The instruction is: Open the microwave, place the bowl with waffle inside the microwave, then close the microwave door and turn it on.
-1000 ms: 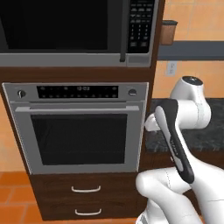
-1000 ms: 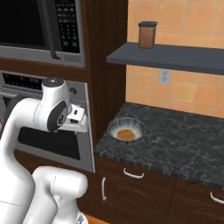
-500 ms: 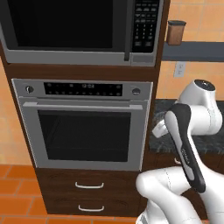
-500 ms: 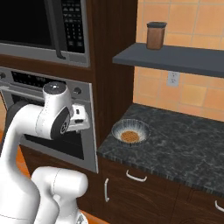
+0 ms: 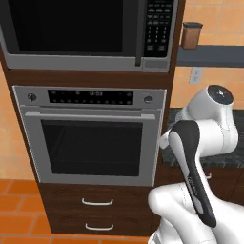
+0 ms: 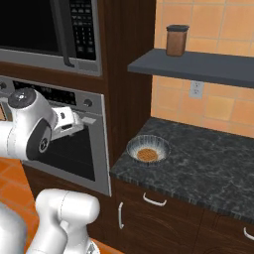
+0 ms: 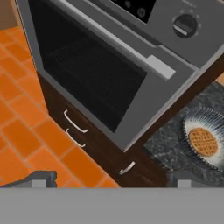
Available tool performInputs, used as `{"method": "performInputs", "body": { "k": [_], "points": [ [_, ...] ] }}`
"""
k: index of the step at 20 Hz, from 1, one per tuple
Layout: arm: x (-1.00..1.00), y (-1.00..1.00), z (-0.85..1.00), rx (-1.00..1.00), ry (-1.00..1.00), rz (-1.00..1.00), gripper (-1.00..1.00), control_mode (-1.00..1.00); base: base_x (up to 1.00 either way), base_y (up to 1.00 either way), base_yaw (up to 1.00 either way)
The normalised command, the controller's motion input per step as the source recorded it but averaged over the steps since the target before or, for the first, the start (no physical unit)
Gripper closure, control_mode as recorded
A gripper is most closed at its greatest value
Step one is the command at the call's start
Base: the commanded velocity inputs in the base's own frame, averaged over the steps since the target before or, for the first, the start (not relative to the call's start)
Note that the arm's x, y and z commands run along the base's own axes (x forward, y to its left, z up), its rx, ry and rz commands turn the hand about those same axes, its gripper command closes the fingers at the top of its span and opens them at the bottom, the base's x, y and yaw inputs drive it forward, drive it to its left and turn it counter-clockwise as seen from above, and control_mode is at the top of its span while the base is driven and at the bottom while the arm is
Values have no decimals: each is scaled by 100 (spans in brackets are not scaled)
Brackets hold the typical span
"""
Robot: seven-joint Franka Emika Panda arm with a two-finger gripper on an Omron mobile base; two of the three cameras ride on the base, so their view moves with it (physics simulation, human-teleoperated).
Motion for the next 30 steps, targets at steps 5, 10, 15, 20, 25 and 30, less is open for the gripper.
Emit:
{"method": "performInputs", "body": {
  "k": [5,10,15,20,25,30],
  "points": [
    [0,47,74,-6,-11,-12,-100,-100,0,0,0],
    [0,42,63,-4,-9,-14,-100,-100,0,0,0],
    [0,42,63,-5,-13,-16,-100,-100,0,0,0],
    [0,18,64,-2,-11,-27,-100,-100,0,0,0],
    [3,-6,46,7,-13,-27,-100,-100,0,0,0],
    [22,-21,20,8,-16,-17,-100,-100,0,0,0]
  ]
}}
